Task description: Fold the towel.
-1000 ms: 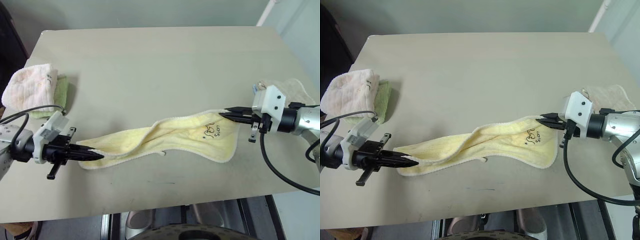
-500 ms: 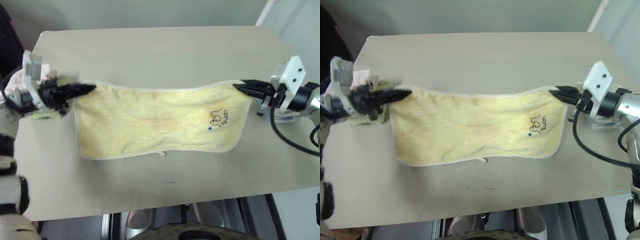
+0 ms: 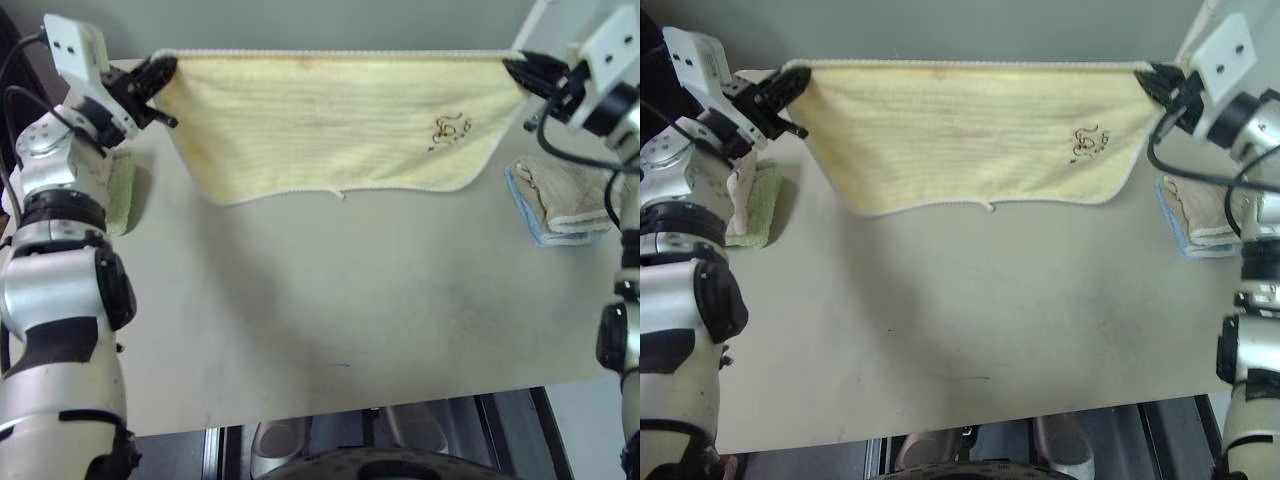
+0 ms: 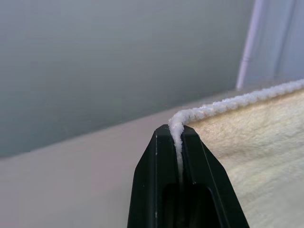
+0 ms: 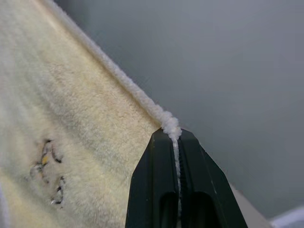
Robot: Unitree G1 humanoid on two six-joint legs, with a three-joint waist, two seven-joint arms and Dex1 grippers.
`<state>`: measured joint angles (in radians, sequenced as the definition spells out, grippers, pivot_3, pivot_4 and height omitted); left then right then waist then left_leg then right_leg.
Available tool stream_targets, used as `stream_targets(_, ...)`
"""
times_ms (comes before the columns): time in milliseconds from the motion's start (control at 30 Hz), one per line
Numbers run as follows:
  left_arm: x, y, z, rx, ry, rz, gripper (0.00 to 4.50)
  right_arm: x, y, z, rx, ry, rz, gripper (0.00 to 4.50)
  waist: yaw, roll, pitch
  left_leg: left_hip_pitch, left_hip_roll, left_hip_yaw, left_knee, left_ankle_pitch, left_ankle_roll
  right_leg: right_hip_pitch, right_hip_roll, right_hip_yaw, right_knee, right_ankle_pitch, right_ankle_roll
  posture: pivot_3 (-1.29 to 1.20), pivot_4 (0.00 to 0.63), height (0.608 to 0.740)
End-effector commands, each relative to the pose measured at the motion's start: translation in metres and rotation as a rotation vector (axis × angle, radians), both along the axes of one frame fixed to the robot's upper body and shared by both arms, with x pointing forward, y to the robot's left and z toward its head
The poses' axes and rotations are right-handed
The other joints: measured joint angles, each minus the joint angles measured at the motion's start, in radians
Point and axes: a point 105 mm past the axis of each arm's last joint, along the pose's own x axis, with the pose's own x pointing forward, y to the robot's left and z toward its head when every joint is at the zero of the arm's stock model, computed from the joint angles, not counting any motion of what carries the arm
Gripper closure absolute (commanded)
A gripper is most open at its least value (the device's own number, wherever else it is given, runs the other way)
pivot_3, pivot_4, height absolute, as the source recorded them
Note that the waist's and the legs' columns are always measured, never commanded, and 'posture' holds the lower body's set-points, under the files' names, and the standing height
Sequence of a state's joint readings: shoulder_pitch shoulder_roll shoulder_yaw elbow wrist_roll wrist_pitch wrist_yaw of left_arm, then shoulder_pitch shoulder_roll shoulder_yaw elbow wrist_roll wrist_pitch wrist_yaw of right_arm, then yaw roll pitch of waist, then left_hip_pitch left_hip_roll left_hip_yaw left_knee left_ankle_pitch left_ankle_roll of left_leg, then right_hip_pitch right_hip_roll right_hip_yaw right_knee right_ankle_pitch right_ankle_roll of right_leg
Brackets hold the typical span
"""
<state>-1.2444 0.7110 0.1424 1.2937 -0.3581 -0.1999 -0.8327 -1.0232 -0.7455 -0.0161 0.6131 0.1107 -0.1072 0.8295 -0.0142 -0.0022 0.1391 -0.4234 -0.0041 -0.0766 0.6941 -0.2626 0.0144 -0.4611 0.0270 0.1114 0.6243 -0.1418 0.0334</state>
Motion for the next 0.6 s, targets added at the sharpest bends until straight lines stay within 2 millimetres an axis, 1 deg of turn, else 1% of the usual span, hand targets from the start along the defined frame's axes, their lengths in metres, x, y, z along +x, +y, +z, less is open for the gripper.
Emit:
stream_targets(33, -0.003, 0.017, 0.036, -0.054, -0.132, 0.136, 4.45, 0.009, -0.019, 0.023, -0.037, -0.151, -0.118, 4.50, -0.002, 0.000, 0.000, -0.001, 0.000, 0.001, -0.001, 0.001, 0.000, -0.001, 0.000, 0.000, 0.000, 0.000, 0.000, 0.00, 0.150, 0.740)
stream_targets(100, -0.003, 0.020, 0.050, -0.134, -0.171, 0.177, 4.45, 0.017, -0.024, 0.027, -0.015, -0.185, -0.171, 4.50, -0.002, 0.000, 0.000, -0.001, 0.001, 0.000, -0.003, 0.001, 0.000, -0.003, -0.001, -0.001, 0.000, 0.001, -0.001, 0.00, 0.150, 0.740)
stream_targets(133, -0.002, 0.019, 0.051, -0.143, -0.169, 0.177, 4.45, 0.019, -0.025, 0.026, -0.009, -0.186, -0.180, 4.50, -0.001, 0.000, 0.000, -0.002, 0.001, 0.001, -0.005, 0.002, 0.000, -0.004, -0.001, -0.001, 0.000, 0.001, -0.001, 0.00, 0.150, 0.740)
stream_targets(200, -0.001, 0.014, 0.048, -0.104, -0.158, 0.152, 4.45, 0.021, -0.026, 0.023, -0.015, -0.190, -0.181, 4.50, -0.001, 0.001, 0.000, -0.003, 0.001, 0.001, -0.012, 0.003, -0.001, -0.005, -0.002, -0.001, -0.005, 0.001, -0.001, 0.00, 0.150, 0.740)
stream_targets(300, -0.002, 0.005, 0.043, -0.113, -0.158, 0.067, 4.45, 0.019, -0.030, 0.019, 0.021, -0.189, -0.175, 4.50, -0.001, 0.001, 0.000, -0.005, 0.002, 0.001, -0.016, 0.004, -0.002, -0.006, -0.002, -0.002, -0.011, 0.001, -0.002, 0.00, 0.150, 0.740)
stream_targets(367, -0.002, 0.000, 0.028, -0.083, -0.095, -0.006, 4.45, 0.018, -0.033, 0.013, 0.043, -0.179, -0.161, 4.50, -0.002, 0.002, 0.001, -0.011, 0.002, 0.001, -0.017, 0.007, -0.007, -0.010, -0.002, -0.003, -0.013, 0.002, -0.001, 0.00, 0.150, 0.740)
stream_targets(400, -0.005, -0.003, 0.020, -0.057, -0.075, -0.062, 4.45, 0.016, -0.033, 0.008, 0.041, -0.168, -0.148, 4.50, -0.002, 0.001, 0.001, -0.013, 0.002, 0.002, -0.016, 0.010, -0.012, -0.012, -0.002, -0.003, -0.014, 0.002, -0.001, 0.00, 0.150, 0.740)
stream_targets(500, -0.013, -0.004, 0.001, -0.018, -0.009, -0.169, 4.45, 0.010, -0.034, -0.006, 0.039, -0.137, -0.107, 4.50, 0.000, 0.001, 0.000, -0.015, 0.001, 0.002, -0.018, 0.010, -0.013, -0.013, -0.003, -0.003, -0.015, 0.002, -0.001, 0.00, 0.150, 0.740)
stream_targets(600, -0.022, 0.000, -0.008, -0.024, 0.031, -0.243, 4.45, 0.003, -0.035, -0.015, 0.015, -0.116, -0.082, 4.50, -0.001, 0.001, 0.001, -0.017, 0.001, 0.002, -0.016, 0.009, -0.014, -0.015, -0.002, -0.004, -0.015, 0.002, -0.001, 0.00, 0.150, 0.740)
